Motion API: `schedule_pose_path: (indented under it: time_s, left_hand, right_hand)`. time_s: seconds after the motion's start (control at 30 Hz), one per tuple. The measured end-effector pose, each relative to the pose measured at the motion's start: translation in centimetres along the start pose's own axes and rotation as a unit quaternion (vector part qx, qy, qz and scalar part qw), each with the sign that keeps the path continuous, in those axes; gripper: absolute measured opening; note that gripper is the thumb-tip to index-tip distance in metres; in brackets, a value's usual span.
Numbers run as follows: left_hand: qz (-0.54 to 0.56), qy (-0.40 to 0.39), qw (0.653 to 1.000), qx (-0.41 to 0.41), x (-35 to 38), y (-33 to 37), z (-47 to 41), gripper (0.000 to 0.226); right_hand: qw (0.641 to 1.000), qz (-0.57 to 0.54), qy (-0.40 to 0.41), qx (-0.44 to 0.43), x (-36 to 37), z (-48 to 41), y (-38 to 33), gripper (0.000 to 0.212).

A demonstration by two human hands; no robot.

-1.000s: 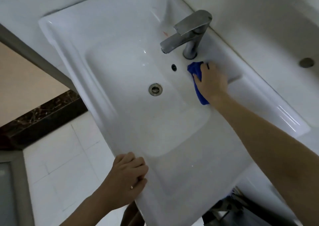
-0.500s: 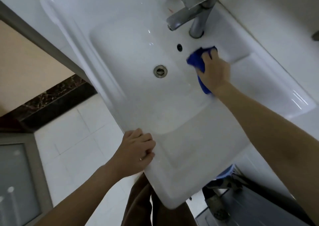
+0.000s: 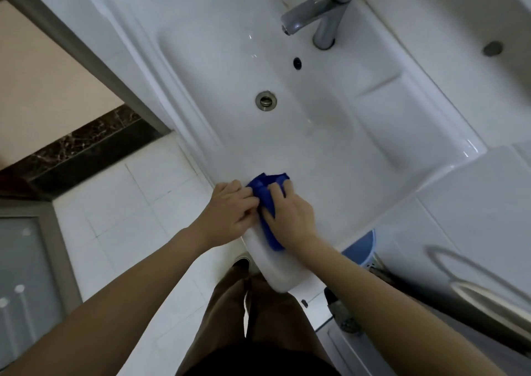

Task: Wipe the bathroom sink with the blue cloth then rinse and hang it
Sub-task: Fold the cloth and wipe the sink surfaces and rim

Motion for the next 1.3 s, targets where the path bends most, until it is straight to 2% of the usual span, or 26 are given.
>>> schedule_pose_path:
  time_s: [0.1,0.17,0.27,0.33,0.4,0.53,0.6,0.67,0.77,0.83,0.9,1.0,1.07,1.13,1.3]
  left_hand:
    - [0.009,-0.005,1.0,0.008,0.1,-0.3,0.0,0.02]
    - [0.009,0.001,1.0,0.003,0.2,-0.6,0.1,0.021]
    - [0.005,0.003,1.0,-0.002,0.4,-0.4,0.2,0.02]
    - [0.003,0.008,1.0,-0.003,0.3,-0.3,0.2,0.02]
    - [0.001,0.015,1.0,-0.004,0.1,-0.1,0.2,0.02]
    - [-0.004,-0.013,1.0,0.006,0.1,0.0,0.2,0.023]
    - [-0.012,-0.038,0.999,0.027,-0.1,0.4,0.5,0.029]
    - [-0.019,-0.056,0.997,0.052,-0.7,1.0,1.4,0.029]
    - [-0.047,-0.079,0.994,0.061,-1.4,1.4,4.1,0.035]
    - [-0.036,-0.083,0.996,0.024,-2.4,1.5,5.9,0.043]
    - [0.008,-0.058,0.998,-0.035,-4.4,1.8,7.8,0.036]
    - [0.055,0.026,0.992,-0.112,-7.8,2.0,11.6,0.037]
    - [0.075,0.079,0.981,-0.159,-9.3,1.9,15.1,0.04]
    - [0.102,0.099,0.966,-0.218,-9.2,1.3,19.0,0.036]
    - [0.176,0.064,0.899,-0.395,-5.1,-1.6,30.0,0.013]
  right_hand:
    - [0.999,0.024,0.018,-0.037,-1.6,0.1,2.8,0.04]
    - [0.995,0.062,0.057,0.057,-4.5,-1.6,8.6,0.045]
    - [0.958,0.052,0.138,0.245,-9.6,-3.0,16.3,0.048]
    - [0.946,0.032,0.151,0.285,-9.6,-2.6,16.2,0.047]
    - [0.954,0.009,0.139,0.267,-7.3,-1.5,13.0,0.048]
    - [0.987,0.0,0.064,0.146,-1.5,1.9,4.0,0.043]
    - [0.994,0.014,0.019,0.103,-0.4,3.1,1.7,0.042]
    - [0.995,0.02,-0.037,0.095,-0.4,3.8,1.2,0.042]
    - [0.986,-0.025,-0.105,0.131,-1.3,5.5,1.4,0.033]
    - [0.981,-0.079,-0.102,0.142,-2.0,7.4,1.0,0.028]
    - [0.982,-0.117,-0.05,0.137,-3.2,9.6,0.1,0.028]
    - [0.979,-0.156,0.044,0.121,-5.0,12.4,-1.5,0.029]
    - [0.974,-0.187,0.073,0.101,-5.6,13.6,-2.9,0.031]
    - [0.971,-0.212,0.076,0.077,-5.3,14.3,-4.0,0.03]
    - [0.976,-0.213,0.018,0.041,-1.8,14.2,-7.7,0.032]
Point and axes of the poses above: each hand's wrist, its own z-axis away from the middle knuckle, its own x-axis out of the palm, y = z × x, the point moved 7 cm from there along -z, towards the middle knuckle, and after that the axes turned 3 degrees about -z, right-handed, at the moved point
